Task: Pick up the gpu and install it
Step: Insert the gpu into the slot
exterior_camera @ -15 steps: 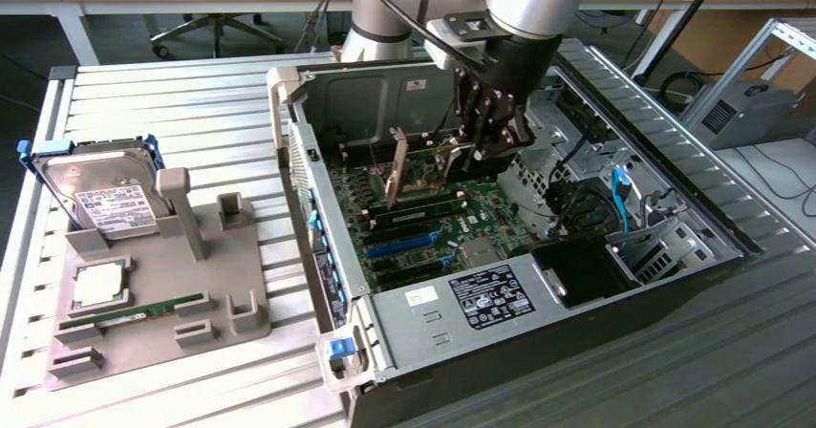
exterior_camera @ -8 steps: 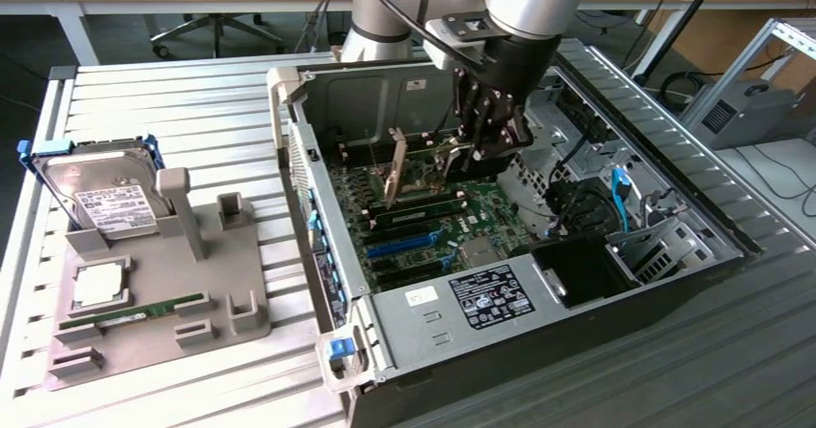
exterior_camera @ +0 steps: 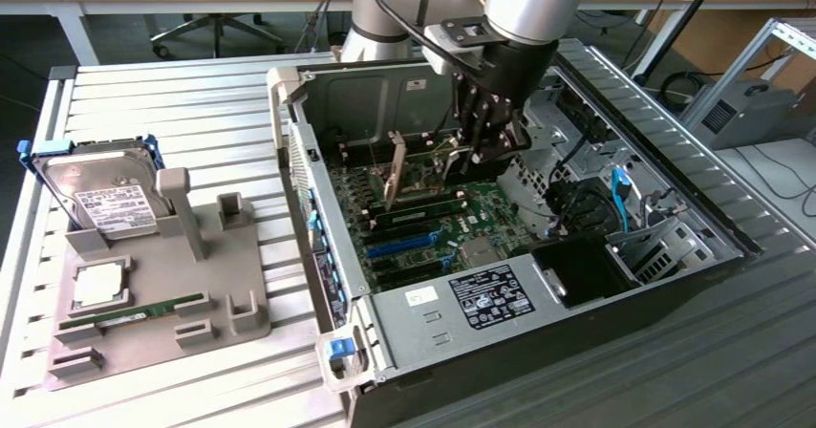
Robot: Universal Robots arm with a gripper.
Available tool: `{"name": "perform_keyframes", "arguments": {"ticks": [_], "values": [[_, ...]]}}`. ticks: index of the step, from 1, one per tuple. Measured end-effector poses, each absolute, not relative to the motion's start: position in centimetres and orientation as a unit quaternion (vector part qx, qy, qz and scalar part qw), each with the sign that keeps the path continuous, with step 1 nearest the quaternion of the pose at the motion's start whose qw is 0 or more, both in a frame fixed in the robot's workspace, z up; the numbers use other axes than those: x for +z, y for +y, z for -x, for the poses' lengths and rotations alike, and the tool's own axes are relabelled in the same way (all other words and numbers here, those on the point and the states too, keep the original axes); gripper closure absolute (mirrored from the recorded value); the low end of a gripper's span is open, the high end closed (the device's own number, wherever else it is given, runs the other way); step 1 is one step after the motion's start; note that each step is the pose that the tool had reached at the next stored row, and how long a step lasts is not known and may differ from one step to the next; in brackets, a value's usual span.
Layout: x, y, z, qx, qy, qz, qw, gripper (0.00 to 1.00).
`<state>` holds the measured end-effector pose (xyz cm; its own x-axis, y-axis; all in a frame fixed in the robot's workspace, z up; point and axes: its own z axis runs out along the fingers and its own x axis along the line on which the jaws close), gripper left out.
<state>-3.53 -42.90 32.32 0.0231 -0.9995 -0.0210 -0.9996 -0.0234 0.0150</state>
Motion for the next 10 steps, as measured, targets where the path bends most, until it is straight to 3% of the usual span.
{"name": "perform_keyframes", "arguments": {"ticks": [10], "values": [[32.11, -42.90, 3.53, 0.013, 0.699, 0.715, 0.002, 0.73]]}}
